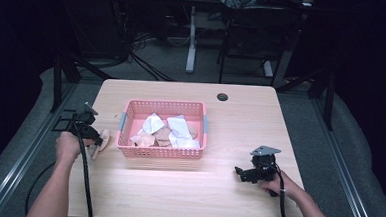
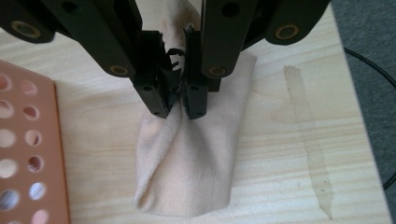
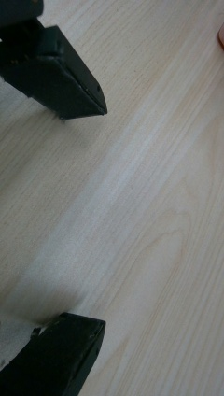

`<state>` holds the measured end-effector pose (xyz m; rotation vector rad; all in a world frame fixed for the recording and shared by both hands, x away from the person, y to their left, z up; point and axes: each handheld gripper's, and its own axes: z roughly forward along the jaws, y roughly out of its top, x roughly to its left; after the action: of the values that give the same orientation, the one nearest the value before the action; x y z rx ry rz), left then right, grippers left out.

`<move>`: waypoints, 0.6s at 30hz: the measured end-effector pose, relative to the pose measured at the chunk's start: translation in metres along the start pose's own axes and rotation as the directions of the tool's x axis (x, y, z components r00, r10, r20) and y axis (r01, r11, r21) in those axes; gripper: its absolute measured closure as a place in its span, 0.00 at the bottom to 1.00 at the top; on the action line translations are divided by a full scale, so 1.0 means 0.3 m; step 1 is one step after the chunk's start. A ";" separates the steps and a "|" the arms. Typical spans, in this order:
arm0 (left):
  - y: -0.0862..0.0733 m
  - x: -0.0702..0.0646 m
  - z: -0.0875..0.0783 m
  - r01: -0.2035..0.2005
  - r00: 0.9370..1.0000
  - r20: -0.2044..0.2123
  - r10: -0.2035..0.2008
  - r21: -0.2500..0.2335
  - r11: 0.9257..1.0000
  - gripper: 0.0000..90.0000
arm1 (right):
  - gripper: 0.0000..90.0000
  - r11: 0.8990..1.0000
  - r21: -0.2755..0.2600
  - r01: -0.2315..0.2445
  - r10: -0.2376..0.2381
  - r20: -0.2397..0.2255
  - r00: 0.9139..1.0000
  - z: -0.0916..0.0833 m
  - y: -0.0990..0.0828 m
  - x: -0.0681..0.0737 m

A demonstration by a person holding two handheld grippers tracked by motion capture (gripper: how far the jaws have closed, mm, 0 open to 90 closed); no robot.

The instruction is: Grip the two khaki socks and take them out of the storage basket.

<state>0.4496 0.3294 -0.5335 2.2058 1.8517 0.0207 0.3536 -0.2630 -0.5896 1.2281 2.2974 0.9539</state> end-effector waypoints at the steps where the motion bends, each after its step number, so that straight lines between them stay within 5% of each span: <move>1: -0.002 0.000 0.008 0.004 1.000 0.000 -0.004 0.001 1.000 0.90 | 0.00 1.000 -0.001 -0.001 0.001 -0.002 1.000 0.000 0.000 0.000; 5: -0.008 -0.003 0.025 0.019 1.000 0.009 -0.019 -0.001 1.000 0.82 | 0.00 1.000 -0.002 -0.006 0.006 0.000 1.000 0.000 -0.001 0.003; 12: -0.023 -0.016 -0.056 0.009 1.000 -0.028 -0.011 -0.045 0.999 0.28 | 0.00 1.000 -0.010 -0.006 0.006 -0.001 1.000 0.001 -0.003 0.005; 18: -0.035 -0.012 -0.122 -0.002 1.000 -0.001 0.002 -0.088 0.996 0.16 | 0.00 1.000 -0.008 -0.004 0.004 0.001 1.000 0.001 -0.003 0.005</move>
<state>0.4321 0.3346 -0.4998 2.1487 1.8139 0.1017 0.3524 -0.2621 -0.5903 1.2298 2.2891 0.9631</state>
